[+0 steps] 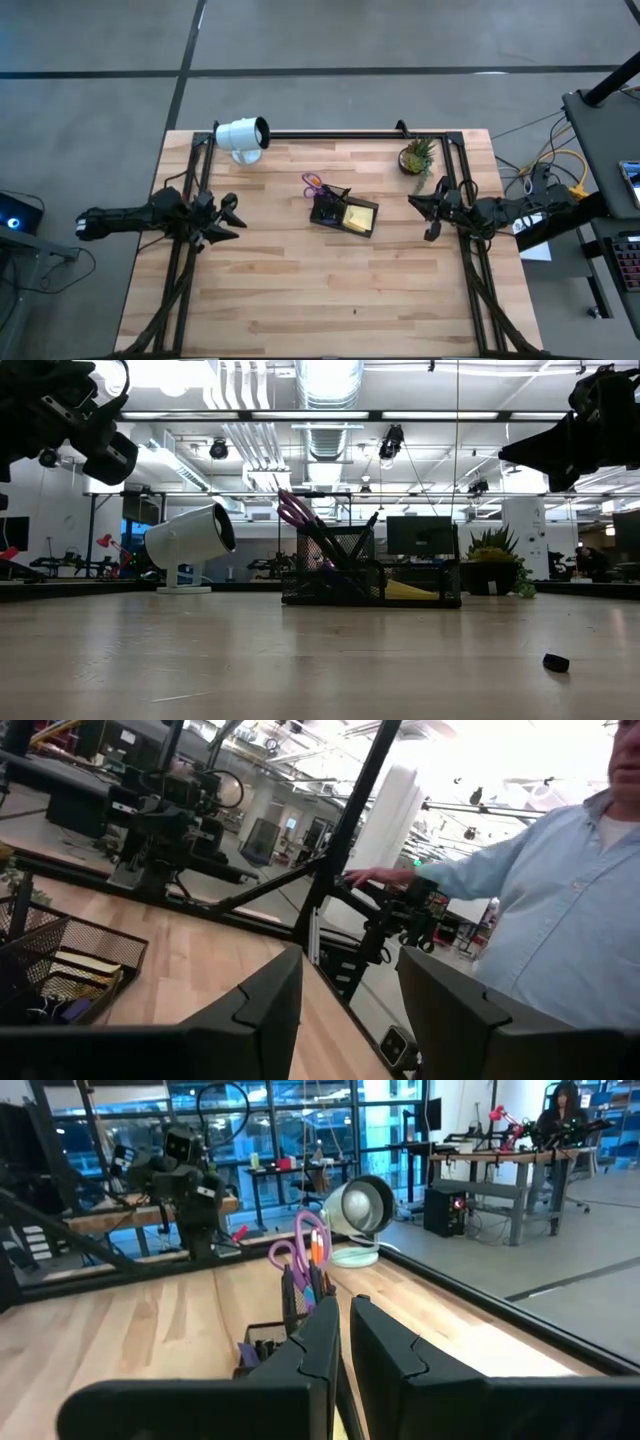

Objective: Pick and place office supplies into organizer
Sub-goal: Return to Home Position

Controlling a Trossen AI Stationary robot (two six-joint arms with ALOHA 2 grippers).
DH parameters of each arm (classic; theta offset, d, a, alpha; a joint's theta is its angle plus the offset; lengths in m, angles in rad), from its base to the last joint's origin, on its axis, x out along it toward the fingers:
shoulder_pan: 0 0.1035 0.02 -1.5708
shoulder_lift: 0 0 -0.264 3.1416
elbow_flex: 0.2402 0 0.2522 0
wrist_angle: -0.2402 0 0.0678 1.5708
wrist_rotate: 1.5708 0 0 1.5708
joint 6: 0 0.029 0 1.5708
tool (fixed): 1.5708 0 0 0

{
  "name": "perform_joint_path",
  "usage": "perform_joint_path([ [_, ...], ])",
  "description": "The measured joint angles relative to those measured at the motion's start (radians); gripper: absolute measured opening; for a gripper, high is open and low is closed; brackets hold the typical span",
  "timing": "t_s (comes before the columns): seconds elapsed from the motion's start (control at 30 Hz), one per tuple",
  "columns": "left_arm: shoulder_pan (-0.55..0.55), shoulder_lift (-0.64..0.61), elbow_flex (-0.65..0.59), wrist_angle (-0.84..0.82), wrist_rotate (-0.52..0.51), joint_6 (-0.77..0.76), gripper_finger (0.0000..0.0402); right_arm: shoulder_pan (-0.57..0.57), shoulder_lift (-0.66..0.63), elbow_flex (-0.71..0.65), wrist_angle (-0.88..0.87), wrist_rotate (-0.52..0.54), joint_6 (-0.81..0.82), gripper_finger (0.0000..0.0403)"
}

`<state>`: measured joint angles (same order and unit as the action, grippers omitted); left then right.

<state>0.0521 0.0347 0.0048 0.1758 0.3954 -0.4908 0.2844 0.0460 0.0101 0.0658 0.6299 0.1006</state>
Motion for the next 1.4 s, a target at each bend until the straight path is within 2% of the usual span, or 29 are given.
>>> perform_joint_path([
  [0.67, 0.0, 0.054, 0.0, 0.003, 0.003, 0.0, 0.0153, -0.054, -0.046, -0.001, 0.003, 0.001, -0.003, 0.0022],
  [1.13, 0.0, 0.057, 0.0, 0.002, -0.001, 0.0, 0.0153, -0.218, -0.046, -0.001, 0.0, 0.001, -0.006, 0.0022],
  [1.4, 0.0, 0.056, 0.0, 0.002, -0.001, 0.0, 0.0153, -0.206, -0.046, -0.001, 0.001, 0.0, -0.006, 0.0022],
])
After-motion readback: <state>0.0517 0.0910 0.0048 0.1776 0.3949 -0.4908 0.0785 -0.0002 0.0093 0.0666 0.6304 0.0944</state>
